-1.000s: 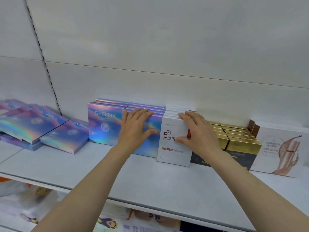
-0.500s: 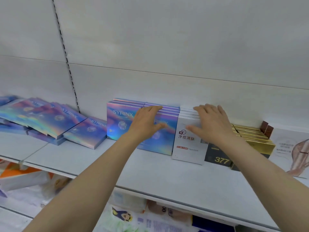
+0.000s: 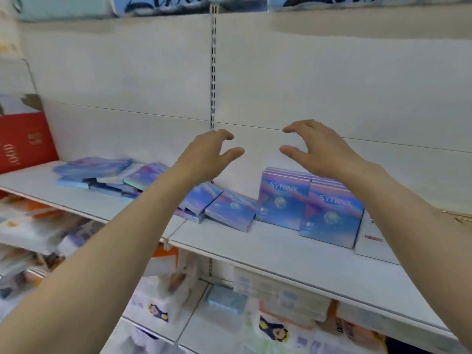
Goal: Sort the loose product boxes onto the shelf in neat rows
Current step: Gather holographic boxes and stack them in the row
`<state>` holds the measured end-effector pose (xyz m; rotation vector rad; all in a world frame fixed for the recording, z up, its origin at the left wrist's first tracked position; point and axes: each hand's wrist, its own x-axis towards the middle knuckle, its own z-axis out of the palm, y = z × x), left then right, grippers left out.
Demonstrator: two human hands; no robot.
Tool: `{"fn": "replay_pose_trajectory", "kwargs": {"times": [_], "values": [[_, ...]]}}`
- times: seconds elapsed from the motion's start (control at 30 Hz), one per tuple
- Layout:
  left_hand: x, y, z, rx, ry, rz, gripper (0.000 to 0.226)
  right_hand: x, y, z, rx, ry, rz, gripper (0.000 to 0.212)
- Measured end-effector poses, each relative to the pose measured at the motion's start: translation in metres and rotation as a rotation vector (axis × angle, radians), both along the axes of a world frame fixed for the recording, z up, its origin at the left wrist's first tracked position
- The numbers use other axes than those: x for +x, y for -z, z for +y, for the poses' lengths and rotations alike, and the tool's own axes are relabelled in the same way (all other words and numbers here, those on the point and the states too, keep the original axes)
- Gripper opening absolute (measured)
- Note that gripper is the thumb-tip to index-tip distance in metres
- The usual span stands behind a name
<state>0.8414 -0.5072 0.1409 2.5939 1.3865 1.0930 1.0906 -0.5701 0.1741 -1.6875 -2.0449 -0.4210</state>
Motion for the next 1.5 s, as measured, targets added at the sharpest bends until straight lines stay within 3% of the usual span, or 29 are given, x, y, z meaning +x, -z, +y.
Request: {"fn": "replay_pose_trajectory", "kwargs": {"times": [0.2, 0.47, 0.87, 1.1, 1.37, 1.43, 1.5], "values": [[-0.119, -0.003, -0.017, 0.085, -0.057, 0.018, 0.058, -0.11, 0.011, -0.003, 0.064, -0.114, 0.022, 0.052], [-0.216, 0.021, -0.007, 0.041, -0.058, 0.027, 0.061, -0.218, 0.047, 0.026, -0.019, -0.174, 0.017, 0.056], [-0.358, 0.06, 0.141, -0.046, -0.181, 0.032, 0.057, -0.365, 0.09, 0.206, -0.114, -0.3, 0.068, 0.054], [-0.426, 0.086, 0.277, -0.204, -0.207, 0.005, 0.061, -0.438, 0.116, 0.347, -0.324, -0.222, 0.105, 0.053], [-0.472, 0.152, 0.362, -0.422, -0.192, -0.065, 0.059, -0.507, 0.158, 0.438, -0.528, 0.109, 0.028, 0.071], [-0.482, 0.166, 0.373, -0.44, -0.175, -0.102, 0.057, -0.515, 0.165, 0.446, -0.554, 0.108, 0.235, 0.075], [-0.492, 0.177, 0.379, -0.418, -0.139, -0.159, 0.058, -0.523, 0.167, 0.45, -0.522, 0.079, 0.658, 0.08]]}}
